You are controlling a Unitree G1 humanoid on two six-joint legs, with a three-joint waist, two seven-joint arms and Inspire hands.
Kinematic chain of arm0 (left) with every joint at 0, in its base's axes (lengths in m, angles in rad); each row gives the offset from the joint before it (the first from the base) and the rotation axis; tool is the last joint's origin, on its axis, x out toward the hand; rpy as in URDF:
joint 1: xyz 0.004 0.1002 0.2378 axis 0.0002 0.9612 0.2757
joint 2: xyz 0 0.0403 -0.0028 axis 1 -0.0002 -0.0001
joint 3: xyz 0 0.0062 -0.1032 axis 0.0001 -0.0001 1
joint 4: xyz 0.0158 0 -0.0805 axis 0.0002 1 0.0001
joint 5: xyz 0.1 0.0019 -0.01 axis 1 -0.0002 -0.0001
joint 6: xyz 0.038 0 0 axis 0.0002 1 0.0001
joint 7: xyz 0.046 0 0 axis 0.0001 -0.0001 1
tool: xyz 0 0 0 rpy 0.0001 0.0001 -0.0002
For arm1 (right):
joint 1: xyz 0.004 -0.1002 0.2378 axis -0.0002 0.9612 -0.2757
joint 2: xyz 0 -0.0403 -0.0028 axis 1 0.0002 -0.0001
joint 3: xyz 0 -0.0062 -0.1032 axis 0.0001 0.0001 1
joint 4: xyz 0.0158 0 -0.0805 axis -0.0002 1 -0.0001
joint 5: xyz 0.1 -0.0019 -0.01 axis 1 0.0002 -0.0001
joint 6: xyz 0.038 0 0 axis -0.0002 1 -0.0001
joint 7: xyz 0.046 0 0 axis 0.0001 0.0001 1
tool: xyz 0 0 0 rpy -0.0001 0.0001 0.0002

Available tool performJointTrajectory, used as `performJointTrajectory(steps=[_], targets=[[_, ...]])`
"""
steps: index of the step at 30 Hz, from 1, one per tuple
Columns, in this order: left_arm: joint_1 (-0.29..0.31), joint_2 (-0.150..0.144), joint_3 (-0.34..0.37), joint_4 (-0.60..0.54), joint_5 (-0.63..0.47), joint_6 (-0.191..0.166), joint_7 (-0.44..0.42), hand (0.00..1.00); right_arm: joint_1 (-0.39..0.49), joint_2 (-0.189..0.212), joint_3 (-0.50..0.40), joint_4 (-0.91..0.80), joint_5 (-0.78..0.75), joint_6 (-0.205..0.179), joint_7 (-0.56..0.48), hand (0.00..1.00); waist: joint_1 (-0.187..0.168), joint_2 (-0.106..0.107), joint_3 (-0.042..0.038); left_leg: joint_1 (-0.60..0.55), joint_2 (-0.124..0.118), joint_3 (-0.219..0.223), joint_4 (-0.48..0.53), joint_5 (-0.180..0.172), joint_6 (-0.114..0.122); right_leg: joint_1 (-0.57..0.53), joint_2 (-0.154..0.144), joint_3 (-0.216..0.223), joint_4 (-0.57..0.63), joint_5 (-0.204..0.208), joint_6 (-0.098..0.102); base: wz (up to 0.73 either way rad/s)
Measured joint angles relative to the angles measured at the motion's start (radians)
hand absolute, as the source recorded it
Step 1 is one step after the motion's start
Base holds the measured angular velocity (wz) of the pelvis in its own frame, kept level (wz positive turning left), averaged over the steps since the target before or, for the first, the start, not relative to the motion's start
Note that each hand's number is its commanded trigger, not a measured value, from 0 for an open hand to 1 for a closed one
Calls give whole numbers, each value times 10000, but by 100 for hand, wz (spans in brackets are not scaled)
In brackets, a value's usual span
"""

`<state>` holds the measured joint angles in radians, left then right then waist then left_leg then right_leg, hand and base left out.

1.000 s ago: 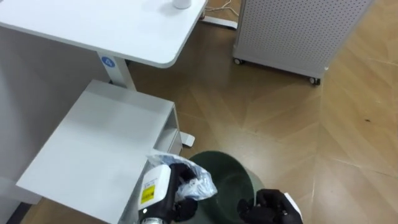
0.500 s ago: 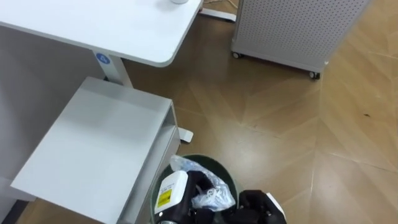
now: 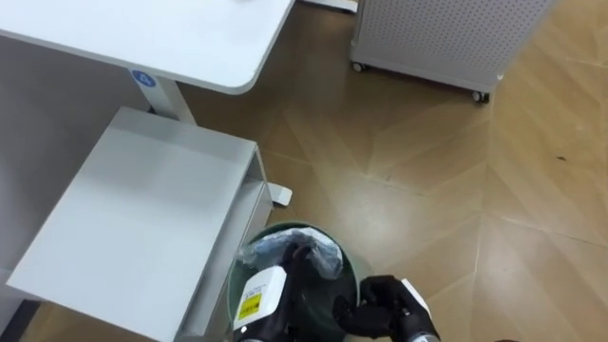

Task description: Pick garbage

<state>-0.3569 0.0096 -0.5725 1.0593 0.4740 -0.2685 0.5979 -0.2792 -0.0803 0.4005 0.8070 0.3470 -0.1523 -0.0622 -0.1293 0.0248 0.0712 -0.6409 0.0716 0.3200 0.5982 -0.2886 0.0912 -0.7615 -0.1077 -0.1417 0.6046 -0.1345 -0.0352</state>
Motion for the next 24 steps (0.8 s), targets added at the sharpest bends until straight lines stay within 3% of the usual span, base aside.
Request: performJointTrajectory(steps=[12, 24], targets=[[-14, 116, -108, 284, -11, 32, -277, 0, -56, -39, 39, -29, -17, -1, 55, 100, 6, 7, 7, -219, -3, 53, 191, -8, 3, -276, -126, -119, 272, -67, -106, 0], [-35, 151, -6, 713, -54, 685, -1836, 0, -46, -219, 67, -31, -783, 174, 6, 100, -48, -25, -5, -65, 34, 246, 269, -61, -25, -260, -126, -1, 345, -141, -171, -4]])
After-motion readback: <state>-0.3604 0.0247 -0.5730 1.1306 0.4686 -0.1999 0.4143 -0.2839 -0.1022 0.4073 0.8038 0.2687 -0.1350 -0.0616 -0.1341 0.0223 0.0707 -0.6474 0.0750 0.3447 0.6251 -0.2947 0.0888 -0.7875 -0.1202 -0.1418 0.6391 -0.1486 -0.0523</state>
